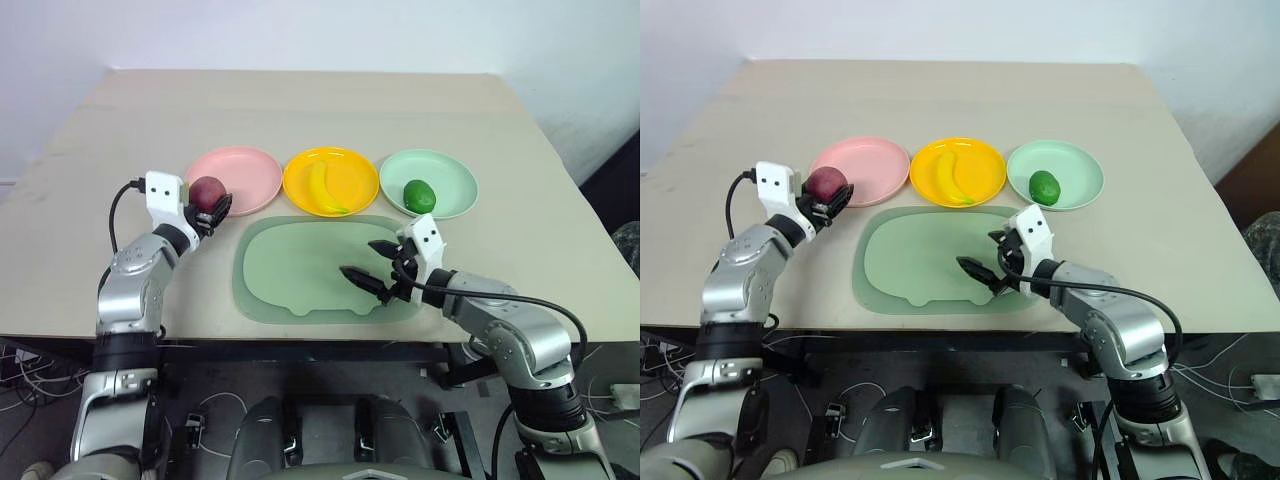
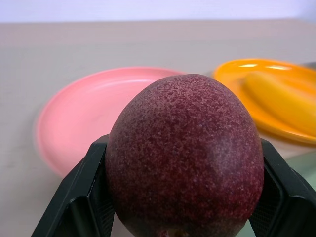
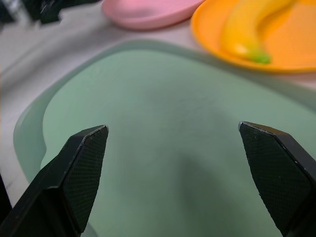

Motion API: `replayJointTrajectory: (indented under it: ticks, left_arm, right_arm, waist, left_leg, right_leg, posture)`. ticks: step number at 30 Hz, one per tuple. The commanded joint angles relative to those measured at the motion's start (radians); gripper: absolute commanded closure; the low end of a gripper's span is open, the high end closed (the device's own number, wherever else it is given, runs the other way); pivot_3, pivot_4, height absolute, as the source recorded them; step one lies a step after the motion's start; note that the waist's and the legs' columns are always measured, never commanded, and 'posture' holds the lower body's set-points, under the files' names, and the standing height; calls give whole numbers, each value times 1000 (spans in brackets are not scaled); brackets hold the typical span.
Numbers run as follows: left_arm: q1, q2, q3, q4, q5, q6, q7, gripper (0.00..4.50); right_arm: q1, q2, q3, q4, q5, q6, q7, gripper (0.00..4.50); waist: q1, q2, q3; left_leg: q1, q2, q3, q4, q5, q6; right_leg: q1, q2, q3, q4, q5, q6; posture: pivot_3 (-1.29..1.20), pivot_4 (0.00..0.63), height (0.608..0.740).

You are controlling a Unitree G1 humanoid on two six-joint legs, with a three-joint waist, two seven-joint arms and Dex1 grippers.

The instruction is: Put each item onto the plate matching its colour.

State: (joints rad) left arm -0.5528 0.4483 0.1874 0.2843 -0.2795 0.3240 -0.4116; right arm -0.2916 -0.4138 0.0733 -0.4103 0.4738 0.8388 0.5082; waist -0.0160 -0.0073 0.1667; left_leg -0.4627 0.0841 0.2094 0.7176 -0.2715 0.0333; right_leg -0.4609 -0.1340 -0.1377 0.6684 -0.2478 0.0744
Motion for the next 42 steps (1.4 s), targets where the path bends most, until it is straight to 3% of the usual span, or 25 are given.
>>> replayJointTrajectory:
  ticks: [1, 8, 13, 17, 25, 33, 42]
  left_arm:
    - [-92, 10, -16, 91, 35, -36, -10, 1553]
    - [-244, 5, -48, 335, 89, -76, -39, 1553]
    - [-293, -8, -43, 426, 85, -99, -45, 19]
    - [-291, -17, -44, 427, 78, -130, -64, 19]
    - [-147, 21, -43, 154, 73, -168, -119, 19]
    - [186, 48, 41, -311, -173, -148, -342, 19]
    - [461, 82, 79, -480, -214, -200, -419, 19]
  right_arm:
    - [-10, -14, 1, -7, -23, -33, 1, 0]
    - [-18, -16, -7, 23, -53, -43, -1, 0]
    - [-13, -11, -12, 18, -61, -39, -5, 0]
    - [1, -18, -17, 12, -70, -43, -6, 0]
    - [38, -6, -46, -21, -49, -64, -6, 0]
    - [76, 27, -76, -21, -39, -166, 3, 0]
    - [91, 34, -83, -14, -37, -256, 31, 0]
  waist:
    - [2, -1, 0]
    - [-2, -1, 0]
    - [-3, -1, 0]
    - [-3, -2, 0]
    - [-5, -2, 0]
    - [-3, -2, 0]
    - [0, -1, 0]
  left_leg:
    - [0, 0, 0, 0, 0, 0]
    - [0, 0, 0, 0, 0, 0]
    - [0, 0, 0, 0, 0, 0]
    - [0, 0, 0, 0, 0, 0]
    - [0, 0, 0, 0, 0, 0]
    - [0, 1, 0, 0, 0, 0]
    - [0, 2, 0, 0, -1, -2]
  right_leg:
    - [0, 0, 0, 0, 0, 0]
    - [0, 0, 0, 0, 0, 0]
    - [-1, 1, 0, 0, 0, 0]
    - [-1, 0, 0, 0, 0, 0]
    - [-1, 0, 0, 0, 0, 0]
    - [0, 0, 0, 0, 0, 0]
    - [0, -1, 0, -1, 0, -1]
  posture:
    - [0, 150, 695]
    - [0, 150, 695]
    - [0, 150, 695]
    - [0, 150, 695]
    - [0, 150, 695]
    - [0, 150, 695]
    - [0, 150, 695]
